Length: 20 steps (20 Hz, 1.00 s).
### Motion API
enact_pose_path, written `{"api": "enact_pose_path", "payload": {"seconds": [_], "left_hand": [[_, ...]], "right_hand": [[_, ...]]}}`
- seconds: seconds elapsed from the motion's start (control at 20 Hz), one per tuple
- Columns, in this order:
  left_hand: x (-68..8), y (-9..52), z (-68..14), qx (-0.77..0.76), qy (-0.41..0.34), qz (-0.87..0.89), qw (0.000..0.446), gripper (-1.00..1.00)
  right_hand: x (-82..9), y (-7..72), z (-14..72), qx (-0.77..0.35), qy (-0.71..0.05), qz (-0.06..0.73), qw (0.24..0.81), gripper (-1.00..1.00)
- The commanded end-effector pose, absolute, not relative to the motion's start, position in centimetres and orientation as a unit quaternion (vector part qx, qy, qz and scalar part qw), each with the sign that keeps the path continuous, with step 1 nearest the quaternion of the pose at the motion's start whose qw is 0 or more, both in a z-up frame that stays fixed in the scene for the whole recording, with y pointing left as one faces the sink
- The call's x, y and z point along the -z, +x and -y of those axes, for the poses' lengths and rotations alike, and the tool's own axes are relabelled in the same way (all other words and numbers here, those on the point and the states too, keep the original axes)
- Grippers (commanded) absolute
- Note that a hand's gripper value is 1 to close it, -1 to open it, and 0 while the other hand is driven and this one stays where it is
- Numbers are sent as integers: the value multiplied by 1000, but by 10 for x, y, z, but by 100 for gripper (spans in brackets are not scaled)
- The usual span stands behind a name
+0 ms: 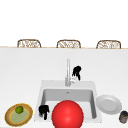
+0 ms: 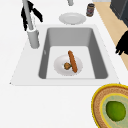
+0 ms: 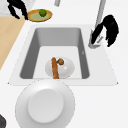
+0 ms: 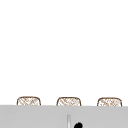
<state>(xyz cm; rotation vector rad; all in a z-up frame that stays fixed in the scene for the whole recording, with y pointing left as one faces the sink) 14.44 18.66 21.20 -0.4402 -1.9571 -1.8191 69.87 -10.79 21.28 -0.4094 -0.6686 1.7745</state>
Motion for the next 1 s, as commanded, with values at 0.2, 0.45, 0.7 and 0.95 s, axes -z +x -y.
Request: {"api": "enact_pose_path", "payload": {"seconds": [0.2, 0.45, 0.7, 0.95], "left_hand": [[-212, 144, -187, 656, -159, 706, 215, 0], [-212, 144, -187, 656, -159, 706, 215, 0], [-212, 144, -187, 656, -159, 706, 215, 0], [-212, 144, -187, 656, -159, 706, 215, 0]], "right_hand": [[-258, 697, 130, -737, -184, 285, 585, -100], [-271, 689, 147, -739, -190, 303, 571, -100], [-281, 675, 167, -742, -197, 314, 558, -100], [-287, 656, 188, -742, -195, 341, 544, -100]]}}
